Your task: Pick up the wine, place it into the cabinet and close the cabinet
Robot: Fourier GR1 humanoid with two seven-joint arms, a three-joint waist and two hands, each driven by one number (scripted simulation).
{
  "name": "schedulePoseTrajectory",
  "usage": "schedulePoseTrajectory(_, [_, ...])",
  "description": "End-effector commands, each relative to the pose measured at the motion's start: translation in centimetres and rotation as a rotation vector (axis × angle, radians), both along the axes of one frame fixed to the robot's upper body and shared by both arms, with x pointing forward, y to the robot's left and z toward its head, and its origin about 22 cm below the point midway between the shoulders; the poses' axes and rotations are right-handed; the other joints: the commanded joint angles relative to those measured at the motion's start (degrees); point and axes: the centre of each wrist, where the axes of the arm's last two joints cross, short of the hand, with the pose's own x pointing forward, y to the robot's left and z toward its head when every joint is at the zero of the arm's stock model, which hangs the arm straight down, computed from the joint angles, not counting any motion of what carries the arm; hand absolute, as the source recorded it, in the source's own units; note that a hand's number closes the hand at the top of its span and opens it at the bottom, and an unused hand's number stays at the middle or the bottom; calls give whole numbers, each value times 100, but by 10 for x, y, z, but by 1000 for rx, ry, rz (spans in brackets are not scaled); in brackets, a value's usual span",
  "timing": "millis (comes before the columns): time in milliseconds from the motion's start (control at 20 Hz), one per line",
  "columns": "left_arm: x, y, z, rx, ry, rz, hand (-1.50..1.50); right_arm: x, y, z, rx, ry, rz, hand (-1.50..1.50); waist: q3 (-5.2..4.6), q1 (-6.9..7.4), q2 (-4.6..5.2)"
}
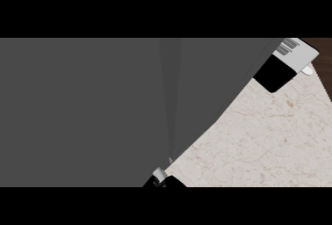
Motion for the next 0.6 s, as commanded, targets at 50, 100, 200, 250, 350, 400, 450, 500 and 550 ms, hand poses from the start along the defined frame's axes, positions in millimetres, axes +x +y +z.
schedulePoseTrajectory(50, [2, -8, 4, -6, -1, 2, -150, 42, 52, 31, 25, -11, -5, 150, 9, 53, -1])
schedulePoseTrajectory(100, [-1, 5, -8, 0, 9, 8, -150, 54, 56, 36, 35, -27, -40, 150, 4, 56, 0])
schedulePoseTrajectory(200, [4, -10, -10, -38, 12, 4, -150, 70, 65, 59, 8, -28, -41, 150, 7, -15, -1])
schedulePoseTrajectory(250, [13, -8, 0, -20, -3, 26, -150, 76, 75, 54, 21, -38, -44, 150, 11, -22, 8])
schedulePoseTrajectory(350, [15, -7, -7, 3, 6, 21, -150, 90, 85, 55, -17, -68, -64, 150, 12, -80, -2])
schedulePoseTrajectory(400, [7, 3, 3, -9, 10, 26, -150, 103, 89, 65, -63, -103, -109, 150, 10, -4, -11])
schedulePoseTrajectory(450, [7, -3, -10, 0, 2, 38, -150, 110, 83, 75, -54, -158, -117, 150, 12, -89, -7])
schedulePoseTrajectory(500, [5, -12, -12, -19, 13, 34, -150, 119, 89, 65, -62, -166, -153, 150, 13, -90, -7])
schedulePoseTrajectory(550, [12, -5, 3, -24, 4, 25, -150, 133, 89, 59, -92, -168, -156, 150, 15, -95, 2])
